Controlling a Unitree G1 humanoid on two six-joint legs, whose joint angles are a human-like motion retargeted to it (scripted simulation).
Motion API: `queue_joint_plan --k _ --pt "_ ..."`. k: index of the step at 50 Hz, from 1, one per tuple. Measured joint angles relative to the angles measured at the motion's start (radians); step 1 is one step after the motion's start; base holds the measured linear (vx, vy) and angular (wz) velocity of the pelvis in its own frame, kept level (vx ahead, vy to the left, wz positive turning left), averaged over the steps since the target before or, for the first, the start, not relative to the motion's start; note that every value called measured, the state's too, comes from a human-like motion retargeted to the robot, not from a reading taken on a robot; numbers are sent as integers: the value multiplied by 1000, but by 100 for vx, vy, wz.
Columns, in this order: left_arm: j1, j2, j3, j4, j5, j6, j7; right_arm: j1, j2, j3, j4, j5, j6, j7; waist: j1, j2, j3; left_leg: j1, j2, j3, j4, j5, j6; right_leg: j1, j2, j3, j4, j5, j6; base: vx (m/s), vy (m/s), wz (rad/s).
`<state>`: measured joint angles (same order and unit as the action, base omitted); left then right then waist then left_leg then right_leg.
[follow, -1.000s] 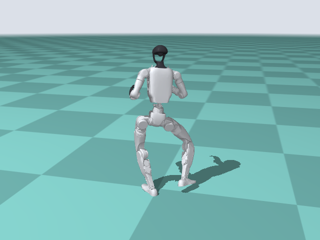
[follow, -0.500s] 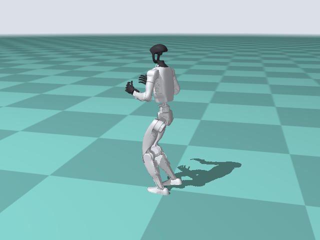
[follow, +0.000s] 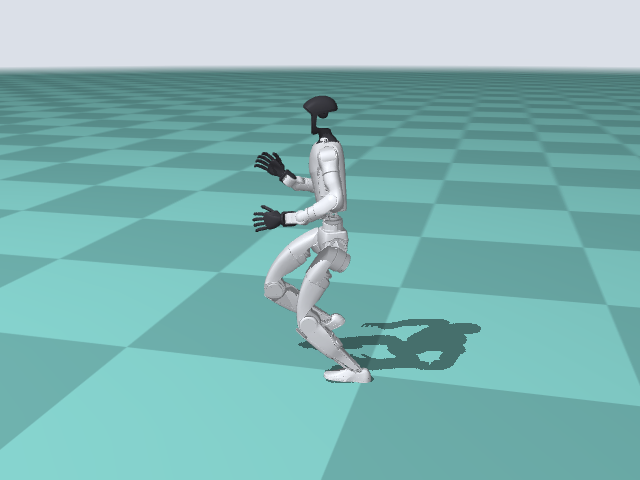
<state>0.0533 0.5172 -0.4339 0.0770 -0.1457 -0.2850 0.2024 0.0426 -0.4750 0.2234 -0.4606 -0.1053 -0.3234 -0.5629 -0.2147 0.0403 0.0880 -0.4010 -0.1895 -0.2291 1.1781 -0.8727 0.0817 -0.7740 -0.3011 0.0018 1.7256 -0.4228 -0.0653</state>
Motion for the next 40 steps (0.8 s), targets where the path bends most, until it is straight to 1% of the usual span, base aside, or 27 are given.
queue_joint_plan --k 2,5,8,10,13,15,18,20,22,23,25,27,30,32,33,35,36,38,40 --pt "18 10 17 44 8 -1 12 -37 -4 -22 -42 -31 2 -36 -13 -5 -7 -3 16 -18 -4 0 -7 -40 -56 45 -19 -7 1 31 -32 134" --pt "53 32 40 85 23 -5 20 -93 -21 -63 -108 -70 5 -85 -33 -4 -16 -8 64 -42 -13 0 -25 -81 -108 103 -80 -2 24 32 -39 124" --pt "110 55 68 81 49 -17 13 -128 -50 -108 -158 -84 5 -114 -50 11 -27 -18 171 -19 -30 0 -46 -81 -110 144 -186 14 80 33 -50 117" --pt "160 68 88 61 63 -29 11 -130 -69 -139 -177 -78 -4 -131 -64 18 -40 -29 266 44 -44 0 -58 -62 -92 173 -272 26 138 31 -58 117" --pt "242 83 136 31 68 -47 3 -109 -81 -187 -160 -48 -21 -157 -45 40 -48 -20 416 105 -46 0 -85 16 8 194 -428 32 220 28 -66 56" --pt "293 85 171 24 66 -56 -5 -84 -69 -222 -134 -23 -33 -175 -18 52 -54 -12 511 134 -59 24 -99 69 74 172 -517 16 251 20 -75 28" --pt "360 62 221 36 70 -57 -9 -34 -19 -270 -81 10 -54 -211 21 48 -64 -10 648 226 -45 49 -82 130 119 74 -577 -89 242 10 -81 48" --pt "387 35 247 59 89 -53 -8 -3 20 -297 -47 30 -64 -233 43 41 -70 -11 715 306 -7 45 -49 158 124 -12 -583 -154 224 1 -82 76" --pt "398 12 253 85 117 -50 -16 23 49 -317 -22 44 -75 -244 57 36 -77 -6 726 390 41 19 -1 181 117 -95 -584 -192 207 -6 -80 107" --pt "398 4 250 96 133 -50 -27 35 59 -324 -13 50 -82 -244 63 34 -83 2 709 431 60 5 24 192 112 -134 -589 -204 202 -9 -79 125" --pt "389 0 234 107 167 -52 -53 55 70 -328 -6 64 -96 -237 72 27 -97 31 631 514 63 0 60 211 98 -204 -609 -206 194 -12 -76 135" --pt "378 12 209 99 191 -61 -83 72 69 -317 -10 82 -113 -227 83 25 -107 89 518 587 50 0 62 233 104 -255 -635 -189 197 -10 -68 121" --pt "359 43 166 68 211 -78 -123 92 55 -291 -20 106 -129 -223 99 44 -104 192 345 637 -2 27 15 266 178 -280 -669 -138 229 -11 -61 105" --pt "343 57 141 49 214 -84 -140 98 38 -275 -23 114 -129 -233 100 47 -97 242 230 618 -75 76 -12 259 231 -266 -662 -91 266 -17 -58 121" --pt "336 59 131 43 213 -83 -145 99 28 -266 -23 114 -126 -240 99 40 -94 260 172 602 -121 98 -16 244 243 -260 -641 -66 286 -22 -55 132" --pt "318 60 114 40 213 -76 -154 95 4 -250 -19 112 -113 -249 99 15 -91 287 68 561 -218 113 0 196 241 -263 -569 -5 319 -27 -52 138" --pt "305 59 106 44 213 -67 -152 87 -8 -243 -15 111 -106 -256 101 -6 -88 294 30 541 -258 100 21 161 239 -264 -522 35 324 -32 -53 142" --pt "277 55 94 62 213 -44 -149 65 -33 -233 -3 109 -89 -260 103 -60 -82 301 -29 515 -330 61 71 79 250 -261 -431 138 327 -38 -57 152" --pt "246 49 83 91 212 -17 -146 40 -56 -230 13 102 -71 -254 103 -125 -80 307 -66 505 -399 30 118 -3 256 -255 -358 227 327 -42 -53 158"
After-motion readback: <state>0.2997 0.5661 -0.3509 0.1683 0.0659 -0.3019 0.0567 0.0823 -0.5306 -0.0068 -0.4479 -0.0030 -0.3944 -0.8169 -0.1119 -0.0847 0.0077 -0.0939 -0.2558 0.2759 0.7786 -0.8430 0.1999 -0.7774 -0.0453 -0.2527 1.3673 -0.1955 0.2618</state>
